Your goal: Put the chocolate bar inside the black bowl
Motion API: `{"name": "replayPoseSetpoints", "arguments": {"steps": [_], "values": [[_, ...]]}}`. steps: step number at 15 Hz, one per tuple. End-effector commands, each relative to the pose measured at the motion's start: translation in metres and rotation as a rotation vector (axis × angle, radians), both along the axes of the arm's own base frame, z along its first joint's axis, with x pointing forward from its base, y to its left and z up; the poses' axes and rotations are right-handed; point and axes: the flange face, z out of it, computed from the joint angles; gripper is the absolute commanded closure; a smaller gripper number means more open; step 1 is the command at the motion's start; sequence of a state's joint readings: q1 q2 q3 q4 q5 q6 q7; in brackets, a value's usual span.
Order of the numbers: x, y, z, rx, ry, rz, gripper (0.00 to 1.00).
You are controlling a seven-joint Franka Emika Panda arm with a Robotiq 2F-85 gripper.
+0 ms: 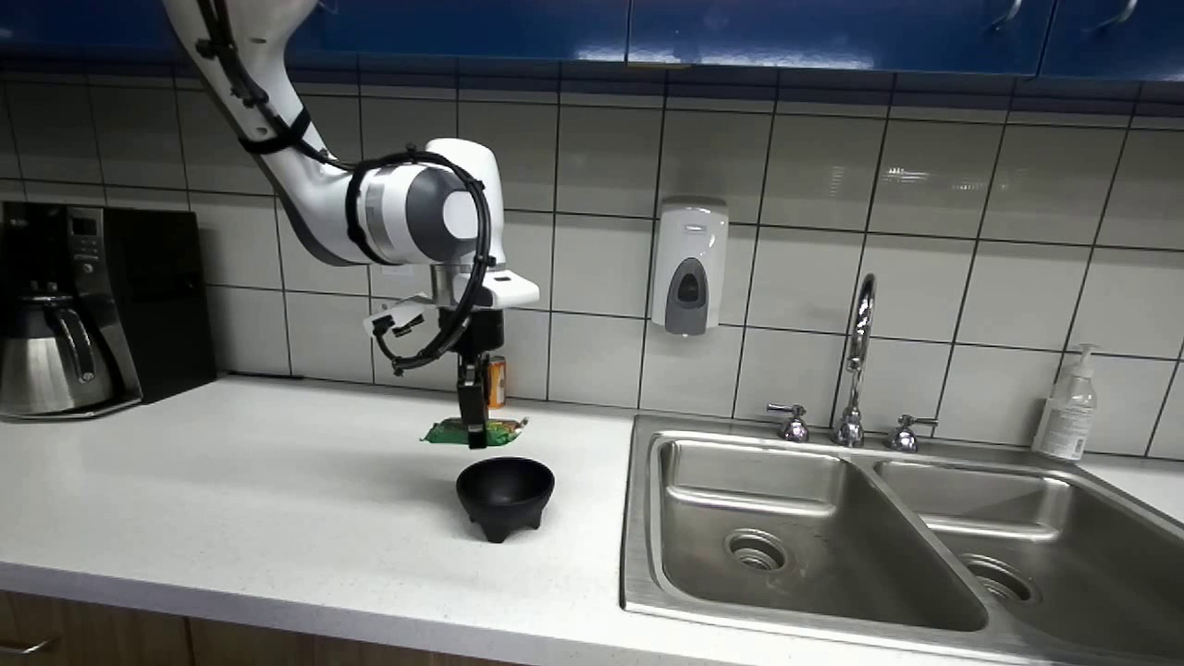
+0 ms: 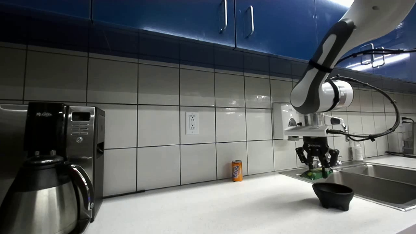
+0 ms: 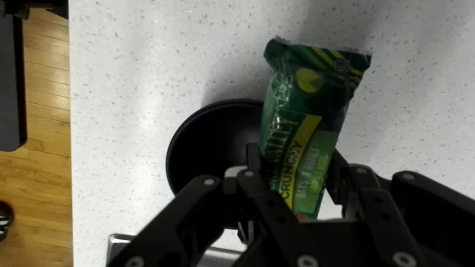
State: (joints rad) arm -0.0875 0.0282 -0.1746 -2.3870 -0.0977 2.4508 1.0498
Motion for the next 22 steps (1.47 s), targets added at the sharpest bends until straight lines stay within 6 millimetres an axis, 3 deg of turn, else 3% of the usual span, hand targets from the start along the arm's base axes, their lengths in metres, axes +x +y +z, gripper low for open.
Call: {"name": "replayPoseSetpoints", "arguments": {"steps": [1, 4, 13, 14, 16, 19, 22], "values": [[-0.012, -0.023, 0.003, -0.001, 0.030, -0.067, 0.83], [-0.016, -0.032, -0.006, 0.009, 0.056, -0.095, 0.83], [-0.010, -0.022, -0.036, 0.039, 0.102, -0.089, 0.83], [-0.009, -0.021, -0.036, 0.036, 0.104, -0.087, 0.33], [-0.008, -0.019, -0.035, 0.035, 0.101, -0.082, 0.24], [-0.004, -0.017, -0.032, 0.032, 0.094, -0.077, 0.02], [-0.001, -0.013, -0.025, 0.030, 0.078, -0.065, 0.00]]}}
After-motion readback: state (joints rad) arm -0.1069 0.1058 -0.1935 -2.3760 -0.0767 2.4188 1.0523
